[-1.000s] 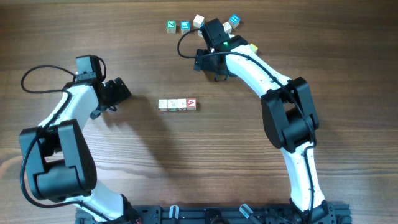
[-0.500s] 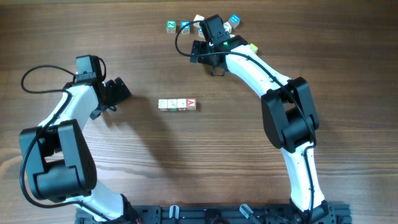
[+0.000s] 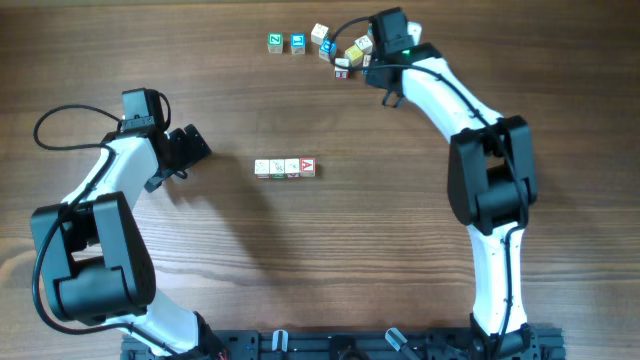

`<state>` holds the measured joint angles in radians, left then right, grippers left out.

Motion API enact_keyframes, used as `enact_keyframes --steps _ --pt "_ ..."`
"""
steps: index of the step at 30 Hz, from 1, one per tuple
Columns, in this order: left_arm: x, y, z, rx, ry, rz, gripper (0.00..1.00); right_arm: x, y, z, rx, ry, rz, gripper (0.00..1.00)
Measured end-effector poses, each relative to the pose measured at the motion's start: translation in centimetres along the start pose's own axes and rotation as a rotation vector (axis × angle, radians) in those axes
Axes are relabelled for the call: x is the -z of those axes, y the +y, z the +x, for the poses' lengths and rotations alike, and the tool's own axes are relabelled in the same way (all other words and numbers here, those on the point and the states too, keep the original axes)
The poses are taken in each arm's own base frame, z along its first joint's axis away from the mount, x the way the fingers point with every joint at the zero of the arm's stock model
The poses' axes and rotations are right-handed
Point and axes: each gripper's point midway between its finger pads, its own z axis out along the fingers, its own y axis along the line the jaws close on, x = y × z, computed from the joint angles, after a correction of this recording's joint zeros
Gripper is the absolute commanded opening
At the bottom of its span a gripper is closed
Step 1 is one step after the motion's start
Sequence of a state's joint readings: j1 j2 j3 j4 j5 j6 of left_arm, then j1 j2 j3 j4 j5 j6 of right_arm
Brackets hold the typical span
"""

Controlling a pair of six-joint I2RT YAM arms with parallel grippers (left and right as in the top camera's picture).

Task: Form a horizontal line
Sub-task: 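Move the right gripper up to the block cluster, then grasp a yellow-faced block with the right gripper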

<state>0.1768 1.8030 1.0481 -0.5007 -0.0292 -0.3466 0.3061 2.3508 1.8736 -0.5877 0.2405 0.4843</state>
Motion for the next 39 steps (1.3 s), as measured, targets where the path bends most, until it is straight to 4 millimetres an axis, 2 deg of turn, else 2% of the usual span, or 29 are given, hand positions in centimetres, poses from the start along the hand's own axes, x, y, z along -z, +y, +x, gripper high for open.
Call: enact_keyframes --steps 2,4,8,12,16,19,21,24,26,30,32,34,39 --pt "0.0 0.0 0.0 0.000 0.000 0.000 1.00 -0.1 -0.9 0.1 -0.044 0.015 0.020 0.47" --pt "0.0 0.0 0.0 0.000 0.000 0.000 1.00 -0.1 -1.0 0.3 -0.101 0.021 0.024 0.54" --pt "0.0 0.0 0.0 0.000 0.000 0.000 1.00 -0.1 -1.2 0.7 -0.132 0.037 0.034 0.58" --pt "0.0 0.0 0.0 0.000 0.000 0.000 1.00 0.2 -2.8 4.4 -0.088 0.181 0.097 0.59" --pt "0.0 0.0 0.0 0.000 0.000 0.000 1.00 0.3 -3.7 5.7 0.030 0.232 0.119 0.60" --pt "0.0 0.0 0.0 0.000 0.000 0.000 1.00 0.2 -4.6 5.4 0.049 0.240 0.129 0.60" --pt "0.0 0.0 0.0 0.000 0.000 0.000 1.00 0.1 -5.8 5.0 0.050 0.245 0.138 0.66" --pt "0.0 0.0 0.0 0.000 0.000 0.000 1.00 -0.3 -8.0 4.1 0.095 0.253 0.138 0.68" --pt "0.0 0.0 0.0 0.000 0.000 0.000 1.00 -0.6 -8.4 3.1 0.117 0.223 0.126 0.68" --pt "0.0 0.0 0.0 0.000 0.000 0.000 1.00 -1.5 -7.6 0.1 0.151 0.108 0.064 0.67" --pt "0.0 0.0 0.0 0.000 0.000 0.000 1.00 -1.6 -6.5 -0.5 0.186 0.082 0.008 0.61" --pt "0.0 0.0 0.0 0.000 0.000 0.000 1.00 -1.6 -6.0 -0.5 0.213 0.085 -0.024 0.55" --pt "0.0 0.0 0.0 0.000 0.000 0.000 1.00 -1.5 -6.0 0.2 0.225 0.114 -0.033 0.49"
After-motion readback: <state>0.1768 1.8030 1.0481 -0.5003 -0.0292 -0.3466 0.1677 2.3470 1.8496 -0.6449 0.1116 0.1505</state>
